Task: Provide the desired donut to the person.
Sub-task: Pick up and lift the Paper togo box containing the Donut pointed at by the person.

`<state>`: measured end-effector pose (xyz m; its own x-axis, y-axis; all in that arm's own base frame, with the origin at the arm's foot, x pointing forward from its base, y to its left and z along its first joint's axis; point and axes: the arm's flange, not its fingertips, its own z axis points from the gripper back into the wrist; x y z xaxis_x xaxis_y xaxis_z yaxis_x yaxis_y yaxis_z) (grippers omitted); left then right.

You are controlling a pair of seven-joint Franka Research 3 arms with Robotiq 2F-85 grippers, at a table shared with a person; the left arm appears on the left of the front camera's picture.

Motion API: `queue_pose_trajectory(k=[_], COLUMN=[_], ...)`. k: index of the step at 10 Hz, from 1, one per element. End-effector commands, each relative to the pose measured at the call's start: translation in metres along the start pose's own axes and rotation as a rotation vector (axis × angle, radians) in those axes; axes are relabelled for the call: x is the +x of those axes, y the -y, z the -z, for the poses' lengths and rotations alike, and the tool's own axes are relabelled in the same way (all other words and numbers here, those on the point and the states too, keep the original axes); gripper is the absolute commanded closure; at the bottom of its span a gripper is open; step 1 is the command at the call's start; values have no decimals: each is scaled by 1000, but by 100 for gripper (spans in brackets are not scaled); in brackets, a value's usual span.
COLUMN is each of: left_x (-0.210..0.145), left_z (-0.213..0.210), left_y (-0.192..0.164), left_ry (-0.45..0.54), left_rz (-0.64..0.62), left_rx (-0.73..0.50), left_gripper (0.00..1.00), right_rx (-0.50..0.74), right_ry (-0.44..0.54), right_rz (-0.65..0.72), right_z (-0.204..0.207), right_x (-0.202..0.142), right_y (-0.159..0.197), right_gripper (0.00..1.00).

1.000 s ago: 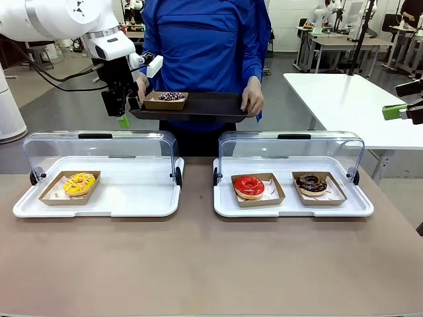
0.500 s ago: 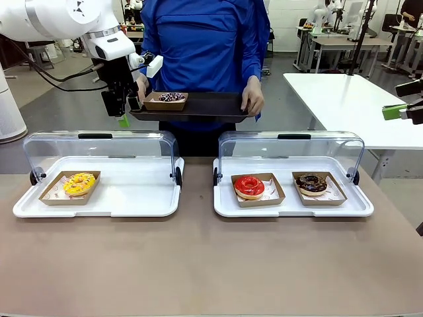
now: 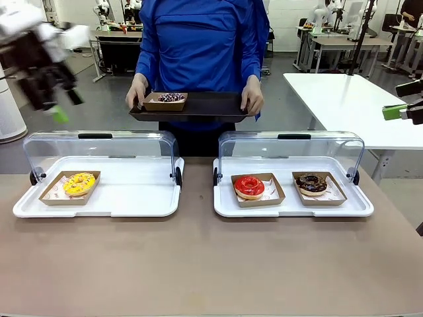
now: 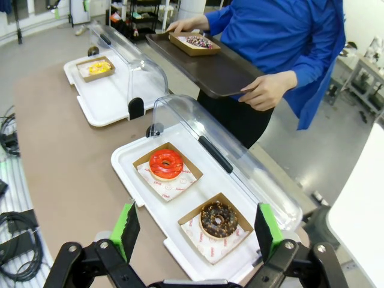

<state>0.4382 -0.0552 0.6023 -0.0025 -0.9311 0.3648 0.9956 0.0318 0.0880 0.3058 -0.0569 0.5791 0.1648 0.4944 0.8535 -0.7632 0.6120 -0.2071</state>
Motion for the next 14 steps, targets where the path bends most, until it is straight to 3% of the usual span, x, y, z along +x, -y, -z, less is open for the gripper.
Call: queue_pose_trajectory(k=[1, 3, 6, 9, 14], left_x=[-55, -97, -142, -161, -181], left_z=[1, -5, -9, -15, -18], left_y=[47, 87, 119, 118, 119], left_ry=[138, 241, 349, 408, 536], left_rz=[-15, -72, -199, -243, -236], left_rx=[116, 251, 366, 386, 561], left_gripper=[0, 0, 0, 0, 0], right_rx=[11, 11, 11, 11, 11], right_ry=[0, 0, 0, 0, 0], right_rz=[-13, -13, -13, -13, -13], right_z=[2, 2, 2, 2, 2], right_x=[-1, -1, -1, -1, -1], right_y=[1, 1, 1, 1, 1], right_gripper=[0, 0, 0, 0, 0])
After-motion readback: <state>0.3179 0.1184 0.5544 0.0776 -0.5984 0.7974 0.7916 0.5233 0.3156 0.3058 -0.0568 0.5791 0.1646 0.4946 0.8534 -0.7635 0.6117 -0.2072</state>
